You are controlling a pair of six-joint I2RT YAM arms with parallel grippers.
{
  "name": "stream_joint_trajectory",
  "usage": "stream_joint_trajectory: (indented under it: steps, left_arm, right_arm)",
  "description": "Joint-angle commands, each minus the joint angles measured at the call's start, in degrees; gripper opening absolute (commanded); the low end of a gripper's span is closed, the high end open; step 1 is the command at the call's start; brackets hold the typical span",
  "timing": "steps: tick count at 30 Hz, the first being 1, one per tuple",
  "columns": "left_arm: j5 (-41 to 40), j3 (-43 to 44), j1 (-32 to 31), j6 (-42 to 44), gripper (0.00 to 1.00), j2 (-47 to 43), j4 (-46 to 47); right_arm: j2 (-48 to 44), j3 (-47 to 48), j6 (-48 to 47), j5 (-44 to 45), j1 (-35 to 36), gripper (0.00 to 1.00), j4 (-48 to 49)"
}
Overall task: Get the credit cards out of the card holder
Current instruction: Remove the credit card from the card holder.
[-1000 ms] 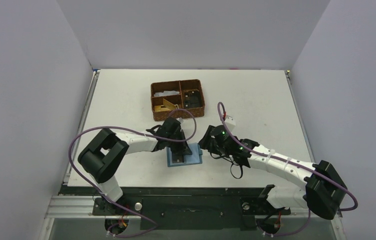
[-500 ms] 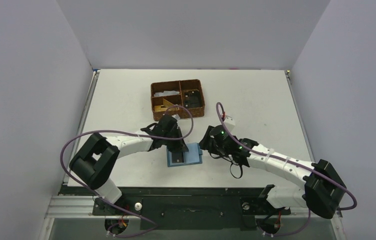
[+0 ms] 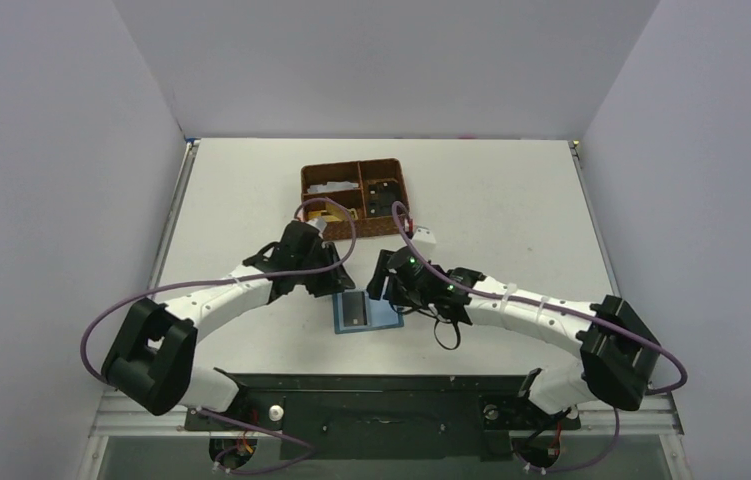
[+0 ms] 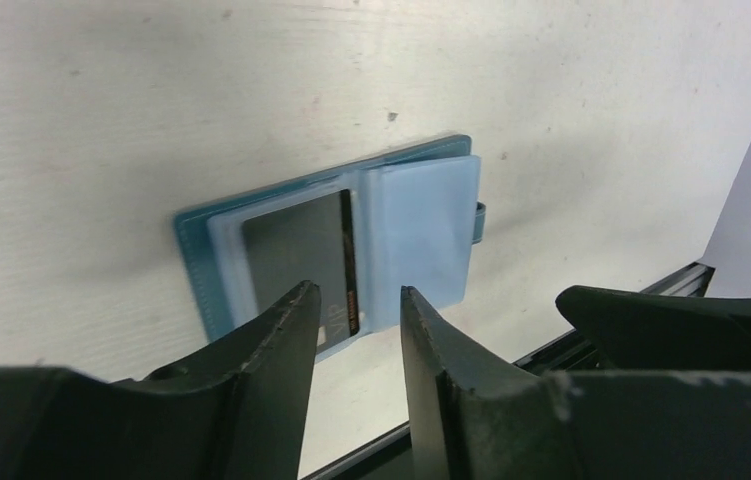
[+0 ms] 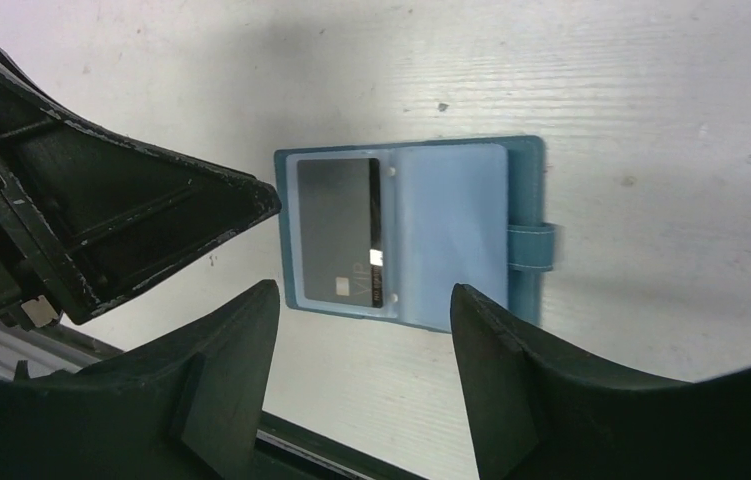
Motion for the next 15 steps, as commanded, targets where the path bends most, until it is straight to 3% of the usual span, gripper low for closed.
stream_joint_trajectory:
  steps: [1,15]
  left_arm:
    - [-1.0,-2.4,2.6,3.0,0.35,-4.6,-3.6]
    - [1.0,-6.3,3.4,3.1,0.38,-4.7,-1.3]
  right_arm:
    - [3.6,4.4,-1.5,-1.0,1.6,0.6,1.8]
    - [13.5,4.9,0.5,-12.3,0.3,0.55,13.2]
